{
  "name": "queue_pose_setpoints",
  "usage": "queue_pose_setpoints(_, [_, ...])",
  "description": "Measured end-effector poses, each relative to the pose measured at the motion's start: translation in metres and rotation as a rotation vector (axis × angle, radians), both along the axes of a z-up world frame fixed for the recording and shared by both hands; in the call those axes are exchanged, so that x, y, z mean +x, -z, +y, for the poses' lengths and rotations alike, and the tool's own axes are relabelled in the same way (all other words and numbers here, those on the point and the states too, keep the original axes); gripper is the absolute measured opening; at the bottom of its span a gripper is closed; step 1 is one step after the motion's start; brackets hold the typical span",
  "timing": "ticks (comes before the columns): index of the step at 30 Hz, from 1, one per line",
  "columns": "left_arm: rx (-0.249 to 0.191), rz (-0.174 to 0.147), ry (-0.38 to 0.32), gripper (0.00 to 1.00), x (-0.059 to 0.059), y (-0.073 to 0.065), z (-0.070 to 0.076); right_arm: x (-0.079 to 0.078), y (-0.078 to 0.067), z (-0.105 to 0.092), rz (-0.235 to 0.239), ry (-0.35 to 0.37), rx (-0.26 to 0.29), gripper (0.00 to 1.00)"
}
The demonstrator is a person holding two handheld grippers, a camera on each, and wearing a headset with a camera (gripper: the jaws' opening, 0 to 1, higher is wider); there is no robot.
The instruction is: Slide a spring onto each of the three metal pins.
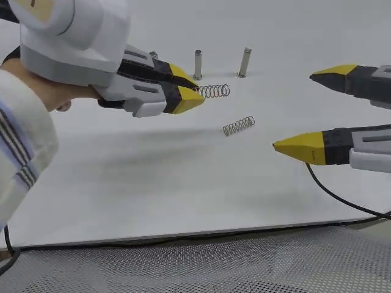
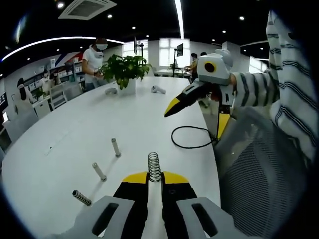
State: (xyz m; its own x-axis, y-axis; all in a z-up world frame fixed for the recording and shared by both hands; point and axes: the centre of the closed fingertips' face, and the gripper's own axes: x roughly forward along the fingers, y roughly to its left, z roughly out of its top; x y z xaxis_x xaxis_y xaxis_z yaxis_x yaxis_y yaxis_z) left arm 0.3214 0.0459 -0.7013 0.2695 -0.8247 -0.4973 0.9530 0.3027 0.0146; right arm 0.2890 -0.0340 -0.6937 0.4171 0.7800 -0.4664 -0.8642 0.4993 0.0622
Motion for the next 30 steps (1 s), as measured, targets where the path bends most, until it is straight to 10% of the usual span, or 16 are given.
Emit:
queue_pose_setpoints(20, [-0.053,-0.035,0.103,0.02,-0.016,-0.020,-0.009,0.009,-0.002,0.036,-0.008,-0.171,-0.010,0.53])
queue_pose_setpoints(30, [-0.097,0.004,0.121,0.02,-0.023,-0.027,-0.012,0.012,0.000,0.046,-0.006,-0.208,-0.019,0.41])
